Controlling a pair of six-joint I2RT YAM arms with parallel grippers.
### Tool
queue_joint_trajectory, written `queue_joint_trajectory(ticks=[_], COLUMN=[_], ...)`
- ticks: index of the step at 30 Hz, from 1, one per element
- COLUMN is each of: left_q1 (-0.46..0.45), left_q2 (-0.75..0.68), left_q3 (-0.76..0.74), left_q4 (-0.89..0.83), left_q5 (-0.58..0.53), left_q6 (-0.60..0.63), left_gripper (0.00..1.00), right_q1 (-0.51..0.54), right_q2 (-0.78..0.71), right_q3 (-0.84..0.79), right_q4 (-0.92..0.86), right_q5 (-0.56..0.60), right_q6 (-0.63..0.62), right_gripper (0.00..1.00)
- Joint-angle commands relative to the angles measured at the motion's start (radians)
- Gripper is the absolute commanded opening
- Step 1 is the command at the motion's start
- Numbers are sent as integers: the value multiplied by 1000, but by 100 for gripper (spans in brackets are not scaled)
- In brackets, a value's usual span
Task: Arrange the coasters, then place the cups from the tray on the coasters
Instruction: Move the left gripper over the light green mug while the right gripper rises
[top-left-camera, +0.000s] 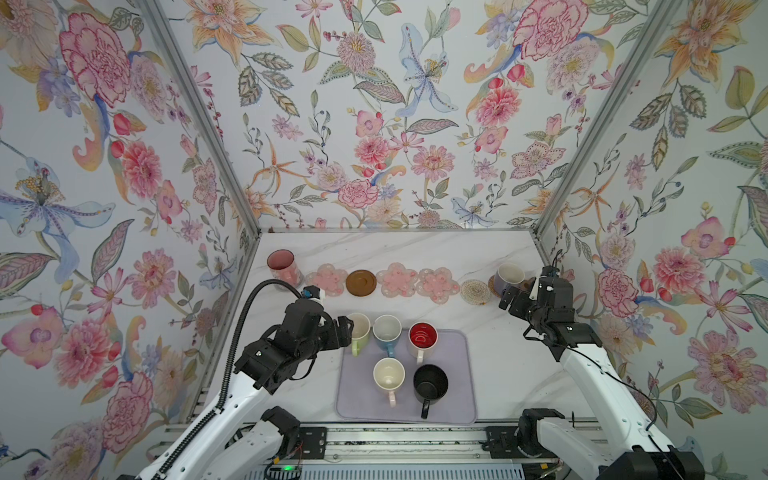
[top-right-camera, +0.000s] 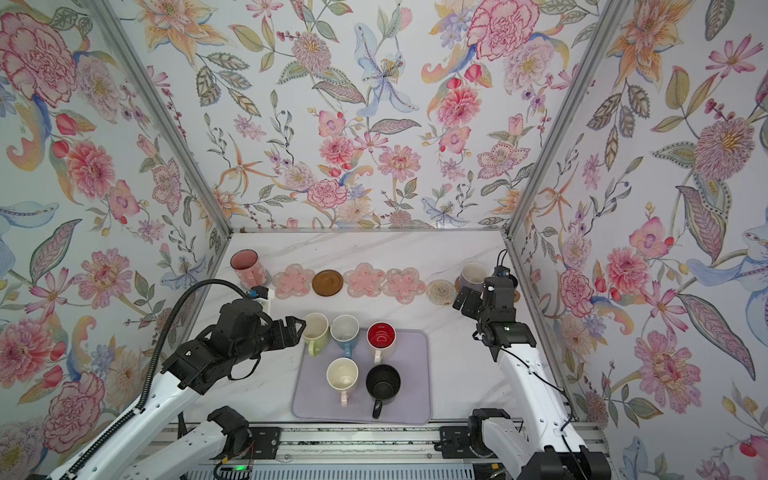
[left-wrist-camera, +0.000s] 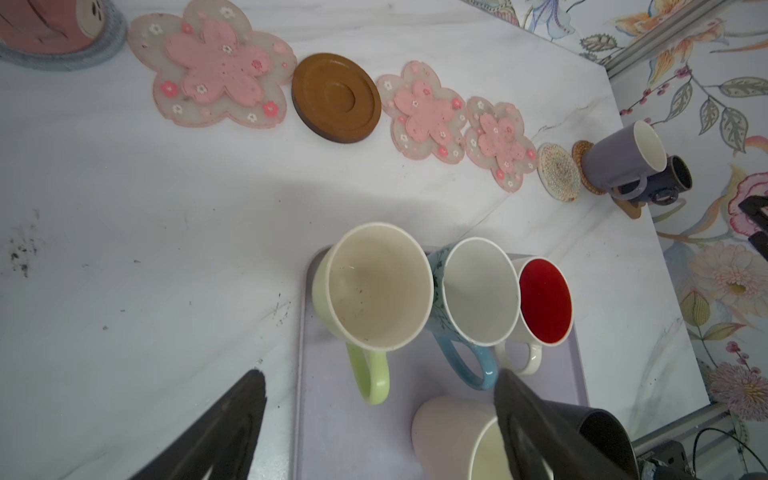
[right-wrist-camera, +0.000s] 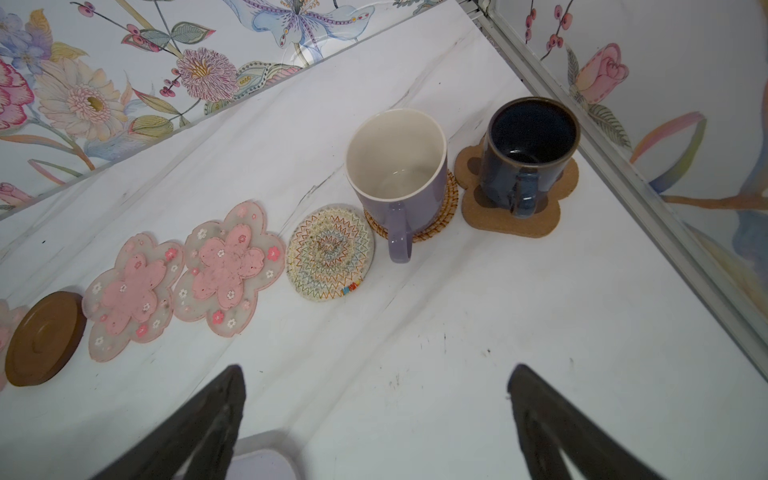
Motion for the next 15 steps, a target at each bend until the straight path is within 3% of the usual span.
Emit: queue_joint_trajectory(ticks=[1,11,15], left_q1=[-62,-195,-206], left_q2=[26,122,175], left_q3=[-9,-49,-64], left_q4=[-62,-50,-24], left_q5=[-70,-82,-79], left_q6=[-44,-59,-46], left_gripper=[87,83,82], right_q1=[13,17,19], right_q2=[10,15,22], right_q3=[-7,-16,-17], right_q4=[20,30,38], right_q5=[-8,-8,-14], right_q6=[11,14,18], right_gripper=[99,99,99])
